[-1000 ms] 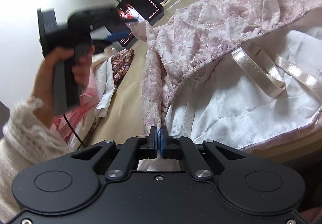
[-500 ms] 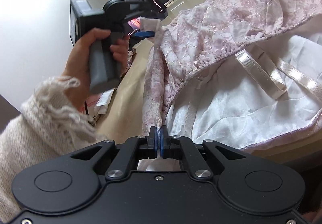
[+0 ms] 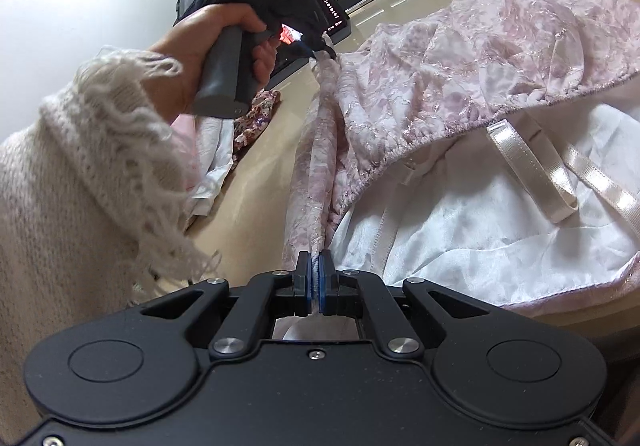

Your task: Fold clothes

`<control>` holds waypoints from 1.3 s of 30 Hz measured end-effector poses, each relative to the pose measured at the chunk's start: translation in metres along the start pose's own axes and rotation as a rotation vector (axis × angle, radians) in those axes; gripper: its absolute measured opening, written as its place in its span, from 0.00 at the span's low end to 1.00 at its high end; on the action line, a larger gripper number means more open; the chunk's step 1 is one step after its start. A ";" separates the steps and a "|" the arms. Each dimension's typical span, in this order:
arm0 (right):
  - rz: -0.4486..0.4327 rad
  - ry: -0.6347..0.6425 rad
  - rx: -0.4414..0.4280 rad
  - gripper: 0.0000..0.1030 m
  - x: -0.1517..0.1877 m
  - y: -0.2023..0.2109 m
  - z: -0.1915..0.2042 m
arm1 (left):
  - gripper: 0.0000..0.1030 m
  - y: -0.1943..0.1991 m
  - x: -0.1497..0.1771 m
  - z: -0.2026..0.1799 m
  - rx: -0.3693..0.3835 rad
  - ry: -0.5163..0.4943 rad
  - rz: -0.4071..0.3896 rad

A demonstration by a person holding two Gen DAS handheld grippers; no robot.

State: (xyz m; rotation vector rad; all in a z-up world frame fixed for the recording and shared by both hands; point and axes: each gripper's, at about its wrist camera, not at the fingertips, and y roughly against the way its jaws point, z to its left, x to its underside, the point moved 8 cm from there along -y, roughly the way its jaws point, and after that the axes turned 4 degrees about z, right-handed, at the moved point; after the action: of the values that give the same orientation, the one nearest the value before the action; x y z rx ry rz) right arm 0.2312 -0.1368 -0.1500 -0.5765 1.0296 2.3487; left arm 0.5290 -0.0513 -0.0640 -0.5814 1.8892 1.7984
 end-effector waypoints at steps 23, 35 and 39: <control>0.005 -0.099 -0.071 0.00 -0.004 -0.001 -0.018 | 0.81 0.048 -0.011 -0.001 0.356 -0.004 -0.197; -0.019 -0.123 -0.067 0.03 -0.001 0.007 -0.021 | 0.16 0.022 0.062 0.006 0.280 -0.268 -0.129; -0.071 -0.078 -0.035 0.06 -0.005 0.022 -0.013 | 0.16 0.004 0.080 -0.028 0.225 -0.386 -0.112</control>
State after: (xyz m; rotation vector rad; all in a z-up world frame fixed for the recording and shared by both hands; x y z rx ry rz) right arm 0.2246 -0.1611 -0.1436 -0.5213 0.9195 2.3124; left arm 0.4615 -0.0783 -0.1072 -0.2339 1.7221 1.4751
